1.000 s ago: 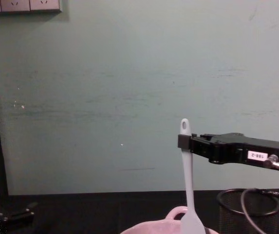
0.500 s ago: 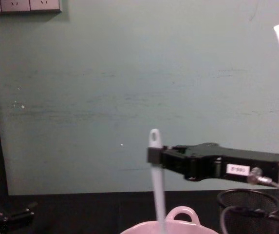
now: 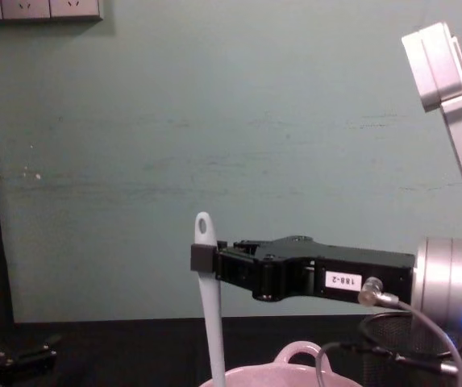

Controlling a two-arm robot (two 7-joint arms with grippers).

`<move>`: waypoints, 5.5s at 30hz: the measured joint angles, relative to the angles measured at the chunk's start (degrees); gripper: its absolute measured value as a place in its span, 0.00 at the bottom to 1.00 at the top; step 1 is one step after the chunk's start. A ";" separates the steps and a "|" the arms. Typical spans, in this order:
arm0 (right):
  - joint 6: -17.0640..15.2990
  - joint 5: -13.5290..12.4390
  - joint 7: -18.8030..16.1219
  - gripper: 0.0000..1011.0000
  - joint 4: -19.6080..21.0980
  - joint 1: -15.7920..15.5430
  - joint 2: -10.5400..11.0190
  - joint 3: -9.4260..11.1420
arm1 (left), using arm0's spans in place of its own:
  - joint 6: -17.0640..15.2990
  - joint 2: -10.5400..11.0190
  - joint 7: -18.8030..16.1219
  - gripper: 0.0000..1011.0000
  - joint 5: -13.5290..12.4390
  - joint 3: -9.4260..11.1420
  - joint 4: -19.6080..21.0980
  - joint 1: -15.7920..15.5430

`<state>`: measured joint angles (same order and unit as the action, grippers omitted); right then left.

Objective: Use the one hand to pick up the spoon and stir the clear water in the bowl.

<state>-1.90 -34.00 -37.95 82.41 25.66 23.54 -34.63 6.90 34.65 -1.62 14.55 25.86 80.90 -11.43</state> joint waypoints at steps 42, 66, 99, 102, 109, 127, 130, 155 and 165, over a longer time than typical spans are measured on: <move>-1.90 4.14 1.93 0.12 1.83 -0.99 2.43 0.97 | 0.00 0.00 0.00 0.99 0.00 0.00 0.00 0.00; 1.15 1.54 1.11 0.12 -9.88 4.97 -3.34 1.66 | 0.00 0.00 0.00 0.99 0.00 0.00 0.00 0.00; -1.11 2.93 0.90 0.12 -0.59 1.24 -0.96 -0.35 | 0.00 0.00 0.00 0.99 0.00 0.00 0.00 0.00; -0.89 2.91 0.71 0.12 -1.81 2.23 -1.78 -0.74 | 0.00 0.00 0.00 0.99 0.00 0.00 0.00 0.00; -0.18 2.95 0.68 0.12 -6.22 4.73 -3.23 -0.75 | 0.00 0.00 0.00 0.99 0.00 0.00 0.00 0.00; 0.61 2.54 3.93 0.12 -6.99 3.60 0.70 5.18 | 0.00 0.00 0.00 0.99 0.00 0.00 0.00 0.00; 0.22 2.98 4.05 0.12 -5.80 2.87 1.34 5.19 | 0.00 0.00 0.00 0.99 0.00 0.00 0.00 0.00; -1.10 0.98 0.10 0.12 0.47 0.42 -1.13 -0.68 | 0.00 0.00 0.00 0.99 0.00 0.00 0.00 0.00; 0.10 0.27 1.05 0.12 0.58 0.18 -0.45 0.05 | 0.00 0.00 0.00 0.99 0.00 0.00 0.00 0.00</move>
<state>-1.80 -33.73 -36.90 82.99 25.83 23.09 -34.58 6.91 34.65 -1.62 14.55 25.86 80.90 -11.43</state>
